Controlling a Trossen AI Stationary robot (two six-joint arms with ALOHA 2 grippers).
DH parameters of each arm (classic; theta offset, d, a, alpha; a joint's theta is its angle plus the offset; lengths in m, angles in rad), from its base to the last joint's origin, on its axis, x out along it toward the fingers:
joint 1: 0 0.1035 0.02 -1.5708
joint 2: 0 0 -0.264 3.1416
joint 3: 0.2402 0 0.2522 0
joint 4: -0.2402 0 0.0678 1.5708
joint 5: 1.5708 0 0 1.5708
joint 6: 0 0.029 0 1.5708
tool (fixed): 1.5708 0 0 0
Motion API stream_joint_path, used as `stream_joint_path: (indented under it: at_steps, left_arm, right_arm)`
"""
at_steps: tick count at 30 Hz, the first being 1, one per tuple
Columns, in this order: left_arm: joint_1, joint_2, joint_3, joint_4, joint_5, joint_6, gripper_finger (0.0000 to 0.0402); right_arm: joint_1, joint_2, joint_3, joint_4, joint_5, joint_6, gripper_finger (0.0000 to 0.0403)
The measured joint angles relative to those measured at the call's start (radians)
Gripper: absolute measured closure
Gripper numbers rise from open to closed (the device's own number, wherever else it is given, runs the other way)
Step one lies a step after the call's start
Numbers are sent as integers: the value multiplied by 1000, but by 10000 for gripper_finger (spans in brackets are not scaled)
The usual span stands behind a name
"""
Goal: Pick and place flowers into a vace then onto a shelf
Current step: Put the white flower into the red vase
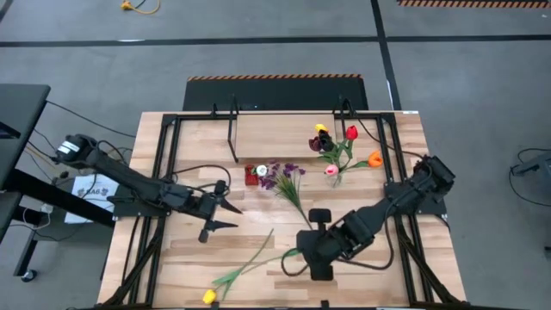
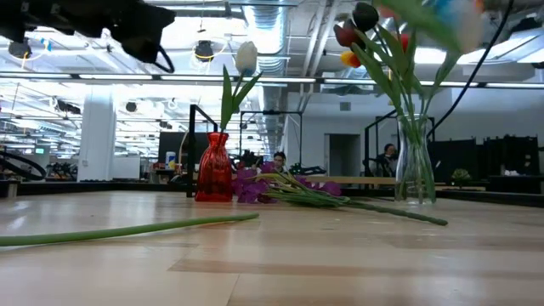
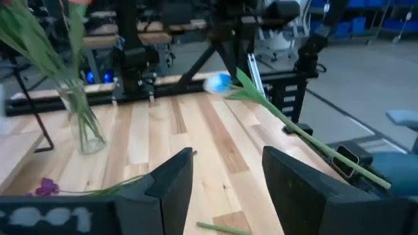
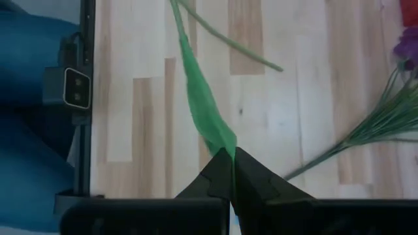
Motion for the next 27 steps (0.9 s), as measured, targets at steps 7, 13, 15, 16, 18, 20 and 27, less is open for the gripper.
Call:
stream_joint_path:
  at_steps: [7, 13, 15, 16, 18, 20, 27]
  left_arm:
    - [2, 179, 136, -59, 2, -1, 226]
    - [3, 312, 273, -128, 62, 0, 226]
    - [3, 343, 315, -169, 71, 0, 226]
    - [4, 358, 336, -189, 71, 0, 226]
    - [7, 381, 375, -234, 74, -6, 226]
    - [9, 400, 409, -272, 79, -17, 226]
    - [36, 460, 490, -363, 87, -65, 226]
  right_arm:
    - [-66, 0, 20, -24, -28, -65, 403]
    - [-93, 0, 20, -21, -28, -103, 403]
    - [-97, 0, 20, -21, -28, -104, 403]
    - [-97, 0, 20, -21, -27, -105, 403]
    - [-98, 0, 20, -20, -25, -106, 403]
    - [-97, 0, 20, -20, -24, -106, 403]
    - [-97, 0, 20, -4, -21, -125, 403]
